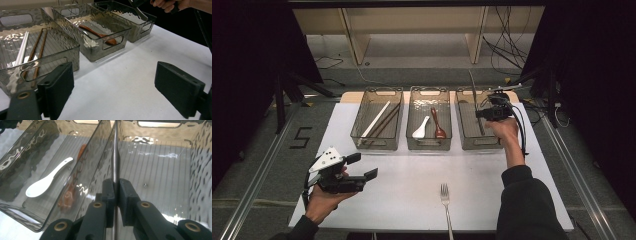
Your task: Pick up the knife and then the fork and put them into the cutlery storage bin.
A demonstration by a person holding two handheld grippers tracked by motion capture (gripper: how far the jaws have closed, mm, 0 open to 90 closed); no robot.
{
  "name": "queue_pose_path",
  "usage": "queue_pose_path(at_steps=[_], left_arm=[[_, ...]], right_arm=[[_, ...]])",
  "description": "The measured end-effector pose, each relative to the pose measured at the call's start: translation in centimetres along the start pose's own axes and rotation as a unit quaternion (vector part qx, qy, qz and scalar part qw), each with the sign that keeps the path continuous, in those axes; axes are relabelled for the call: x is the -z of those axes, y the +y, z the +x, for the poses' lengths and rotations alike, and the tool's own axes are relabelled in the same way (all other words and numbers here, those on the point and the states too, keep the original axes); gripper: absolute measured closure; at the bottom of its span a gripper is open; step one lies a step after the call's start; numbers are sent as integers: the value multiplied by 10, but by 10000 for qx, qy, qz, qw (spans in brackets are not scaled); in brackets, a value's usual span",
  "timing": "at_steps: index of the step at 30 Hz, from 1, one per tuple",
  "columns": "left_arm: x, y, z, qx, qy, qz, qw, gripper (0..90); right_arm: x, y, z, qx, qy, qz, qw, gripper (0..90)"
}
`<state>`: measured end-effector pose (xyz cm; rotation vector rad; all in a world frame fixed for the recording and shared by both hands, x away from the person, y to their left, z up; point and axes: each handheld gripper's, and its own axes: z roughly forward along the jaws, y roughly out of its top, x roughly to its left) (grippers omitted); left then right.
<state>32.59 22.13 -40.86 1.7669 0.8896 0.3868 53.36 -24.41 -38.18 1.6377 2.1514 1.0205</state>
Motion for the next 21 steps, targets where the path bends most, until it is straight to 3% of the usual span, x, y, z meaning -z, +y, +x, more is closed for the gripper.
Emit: queue_pose_path(at_steps=[8, 12, 21], left_arm=[[0, 0, 0, -4, 4, 6, 10000, 152], [0, 0, 0, -3, 9, 1, 10000, 152], [0, 0, -1, -14, 12, 2, 10000, 152]], right_arm=[[-5, -3, -1, -206, -115, 38, 9997, 829], [-3, -3, -3, -319, 51, -63, 9995, 757], [19, -5, 11, 46, 315, -214, 9993, 604]])
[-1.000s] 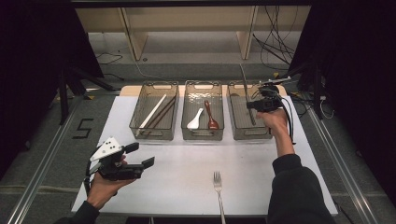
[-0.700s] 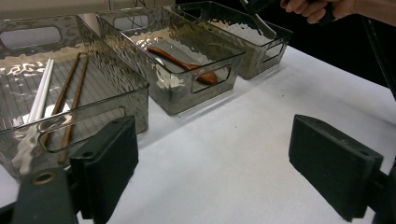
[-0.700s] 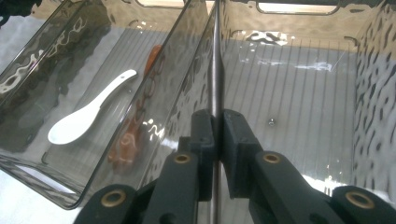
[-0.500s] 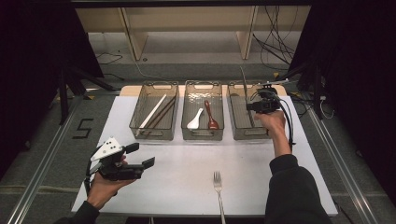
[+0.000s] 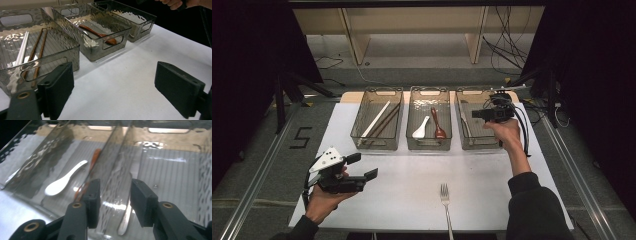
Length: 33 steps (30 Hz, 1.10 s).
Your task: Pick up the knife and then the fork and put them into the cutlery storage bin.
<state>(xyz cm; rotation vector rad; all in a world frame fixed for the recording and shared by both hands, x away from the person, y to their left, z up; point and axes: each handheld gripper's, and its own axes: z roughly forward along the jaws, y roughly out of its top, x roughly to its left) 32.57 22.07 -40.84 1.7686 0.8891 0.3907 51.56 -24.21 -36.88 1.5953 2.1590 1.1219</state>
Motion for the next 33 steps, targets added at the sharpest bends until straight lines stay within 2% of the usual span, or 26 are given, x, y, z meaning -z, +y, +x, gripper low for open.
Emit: queue_pose_path(at_steps=[7, 13, 17, 21, 24, 27, 31, 33], left_arm=[[0, -1, 1, 4, 3, 29, 10000, 152], [0, -1, 1, 4, 16, 35, 10000, 152], [-1, -1, 2, 25, 29, 38, 10000, 152], [0, -1, 2, 3, 36, 36, 10000, 152], [-1, -1, 2, 14, 41, 32, 10000, 152], [-1, -1, 2, 12, 37, 37, 10000, 152], [-1, -1, 2, 17, 44, 42, 10000, 152], [-1, -1, 2, 16, 43, 49, 10000, 152]], right_arm=[[13, -13, 21, 455, 214, -11, 9987, 510], [26, -31, 40, 700, 425, -52, 9966, 434], [35, -48, 58, 1017, 529, -11, 9934, 406], [42, -66, 71, 1121, 765, 45, 9907, 398], [45, -81, 78, 1171, 930, 111, 9887, 418], [45, -96, 83, 1332, 1028, 256, 9854, 456], [43, -115, 87, 1445, 1160, 430, 9817, 552], [43, -124, 91, 1554, 1236, 524, 9787, 615]])
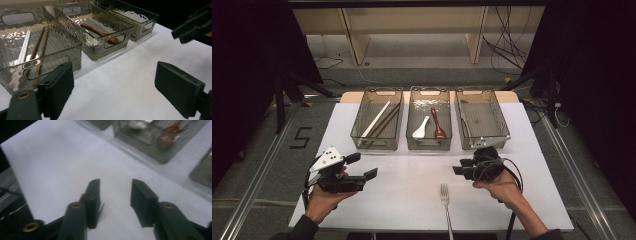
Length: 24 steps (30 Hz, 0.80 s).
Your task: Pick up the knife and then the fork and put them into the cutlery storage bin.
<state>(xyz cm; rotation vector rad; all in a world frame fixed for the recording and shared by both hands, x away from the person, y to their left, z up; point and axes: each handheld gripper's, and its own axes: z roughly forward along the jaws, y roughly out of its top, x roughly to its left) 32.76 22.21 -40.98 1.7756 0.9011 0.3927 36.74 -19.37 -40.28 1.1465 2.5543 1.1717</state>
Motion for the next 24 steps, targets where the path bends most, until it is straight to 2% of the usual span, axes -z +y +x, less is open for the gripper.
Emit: queue_pose_path(at_steps=[5, 11, 18, 24], left_arm=[[0, 0, 0, -6, 5, -4, 10000, 152], [0, 0, 0, -12, 6, 9, 10000, 152], [-1, 0, 0, -5, 4, 13, 10000, 152], [-1, -1, 0, -4, 3, 24, 10000, 152]], right_arm=[[-8, -14, 19, 279, 239, 226, 9991, 760], [-19, -26, 39, 560, 507, 669, 9949, 897], [-32, -37, 53, 777, 768, 1150, 9873, 900], [-42, -43, 60, 966, 870, 1464, 9807, 900]])
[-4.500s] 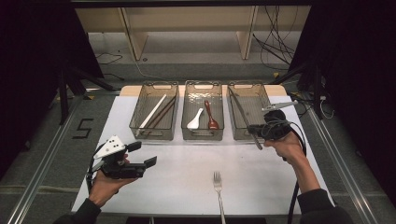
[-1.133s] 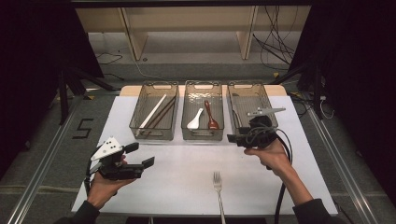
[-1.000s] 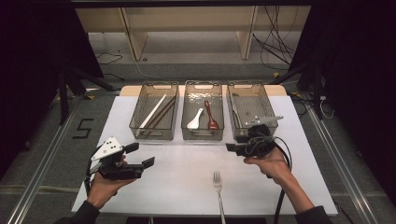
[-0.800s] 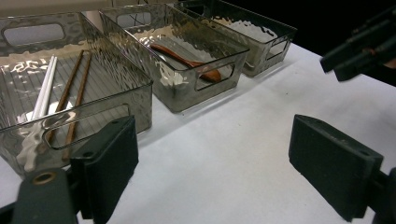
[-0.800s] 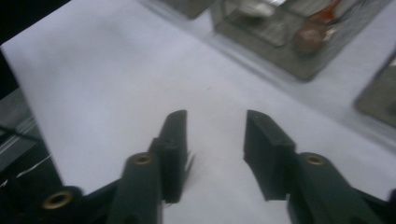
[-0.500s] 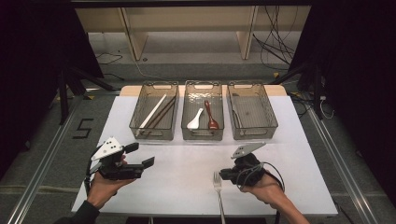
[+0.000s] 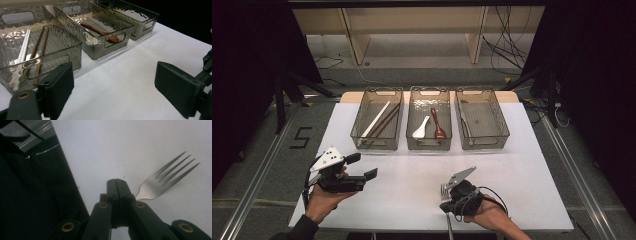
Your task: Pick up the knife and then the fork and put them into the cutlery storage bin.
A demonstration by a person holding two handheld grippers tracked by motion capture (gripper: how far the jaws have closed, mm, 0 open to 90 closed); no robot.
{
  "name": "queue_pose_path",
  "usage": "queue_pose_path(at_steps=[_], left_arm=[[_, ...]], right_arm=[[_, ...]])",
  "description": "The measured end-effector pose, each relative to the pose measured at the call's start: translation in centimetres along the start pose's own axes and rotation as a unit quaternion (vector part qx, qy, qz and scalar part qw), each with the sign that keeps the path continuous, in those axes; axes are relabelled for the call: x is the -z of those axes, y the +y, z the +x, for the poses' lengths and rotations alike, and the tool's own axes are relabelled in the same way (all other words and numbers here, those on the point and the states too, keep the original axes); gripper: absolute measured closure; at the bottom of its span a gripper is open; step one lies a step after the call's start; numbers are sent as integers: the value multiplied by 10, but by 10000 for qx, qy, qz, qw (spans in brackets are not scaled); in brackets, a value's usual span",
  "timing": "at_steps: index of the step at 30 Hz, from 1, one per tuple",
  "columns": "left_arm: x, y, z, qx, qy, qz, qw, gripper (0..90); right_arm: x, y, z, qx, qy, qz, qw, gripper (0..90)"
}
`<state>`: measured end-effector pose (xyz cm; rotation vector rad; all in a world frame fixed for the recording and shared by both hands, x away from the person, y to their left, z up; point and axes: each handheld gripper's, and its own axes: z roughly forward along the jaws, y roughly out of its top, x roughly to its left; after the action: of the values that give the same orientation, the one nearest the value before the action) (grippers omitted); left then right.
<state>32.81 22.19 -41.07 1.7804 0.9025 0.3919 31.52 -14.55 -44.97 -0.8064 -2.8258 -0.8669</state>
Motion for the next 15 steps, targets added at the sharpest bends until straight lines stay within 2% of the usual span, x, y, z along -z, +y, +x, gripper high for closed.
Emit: queue_pose_path(at_steps=[8, 15], left_arm=[[0, 0, 0, -11, 1, 12, 10000, 152], [0, 0, 0, 0, 1, 15, 10000, 152]], right_arm=[[-16, -4, 9, 168, 39, 453, 9988, 900], [-20, -8, 12, 332, 32, 675, 9972, 900]])
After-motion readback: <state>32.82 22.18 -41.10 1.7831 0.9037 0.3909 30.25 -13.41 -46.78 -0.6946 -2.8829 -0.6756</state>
